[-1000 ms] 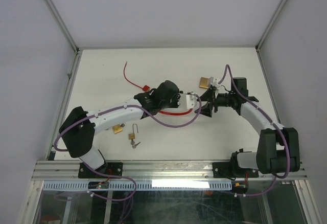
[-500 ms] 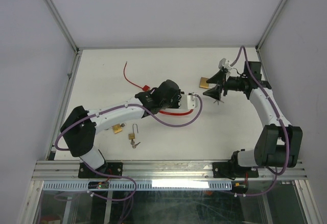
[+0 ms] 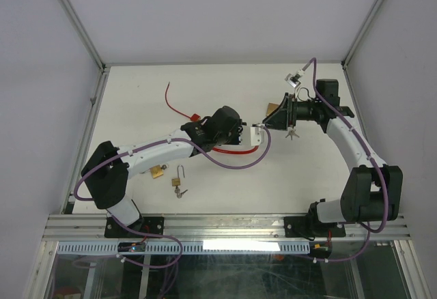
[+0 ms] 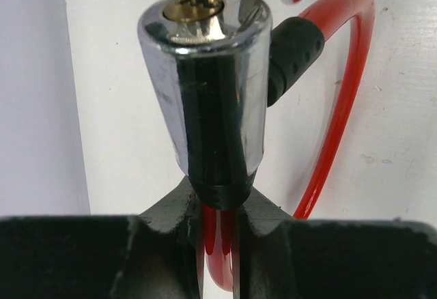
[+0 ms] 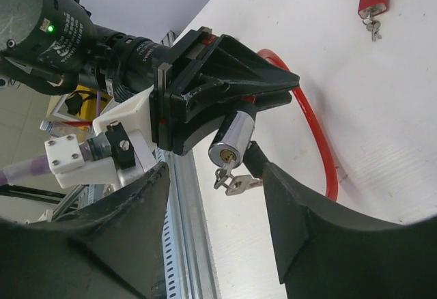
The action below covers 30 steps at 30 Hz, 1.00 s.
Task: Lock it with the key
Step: Lock the lock.
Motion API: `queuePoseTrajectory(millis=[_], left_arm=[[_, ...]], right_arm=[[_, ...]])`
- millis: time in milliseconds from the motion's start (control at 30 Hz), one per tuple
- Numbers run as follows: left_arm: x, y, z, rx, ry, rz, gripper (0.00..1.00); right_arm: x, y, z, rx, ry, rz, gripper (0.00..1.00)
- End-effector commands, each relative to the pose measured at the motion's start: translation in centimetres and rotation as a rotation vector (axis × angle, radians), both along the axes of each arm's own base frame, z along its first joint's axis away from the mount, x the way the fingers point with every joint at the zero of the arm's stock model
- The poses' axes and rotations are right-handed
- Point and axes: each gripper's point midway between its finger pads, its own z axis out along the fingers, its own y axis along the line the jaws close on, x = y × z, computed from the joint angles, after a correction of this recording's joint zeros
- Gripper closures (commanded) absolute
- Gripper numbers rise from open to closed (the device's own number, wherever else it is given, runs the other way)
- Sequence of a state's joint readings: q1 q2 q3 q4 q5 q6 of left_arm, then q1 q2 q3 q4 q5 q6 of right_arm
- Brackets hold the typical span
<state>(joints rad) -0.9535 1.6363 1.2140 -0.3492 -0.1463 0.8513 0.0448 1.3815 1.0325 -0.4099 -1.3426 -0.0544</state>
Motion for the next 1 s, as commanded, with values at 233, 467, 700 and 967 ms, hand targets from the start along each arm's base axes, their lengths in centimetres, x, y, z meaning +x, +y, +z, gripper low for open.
queuePoseTrajectory(millis=[233,467,700,967], left_arm=[[-0.6,0.5,-1.5,0.027,0.077,-0.002,1.0],[-0.5,0.7,-1.7,0.03,0.079,0.003,1.0],[-0.5,0.6,-1.7,0.026,0.087,0.0,1.0],[-0.9,0.3,-1.6,0.017,0.104,-0.02,1.0]], right_arm=[[-0.2,1.3,-0.3,-0.075,0.017,-0.024,0.58],[-0.8,1.2,0.0,-0.107,-0.036,-0.028,0.67],[-0.9,1.5,-0.5,-0.148,-0.072,-0.02,0.84],[-1.2,1.5,-0.9,-0.182,-0.252,0.04,1.0]])
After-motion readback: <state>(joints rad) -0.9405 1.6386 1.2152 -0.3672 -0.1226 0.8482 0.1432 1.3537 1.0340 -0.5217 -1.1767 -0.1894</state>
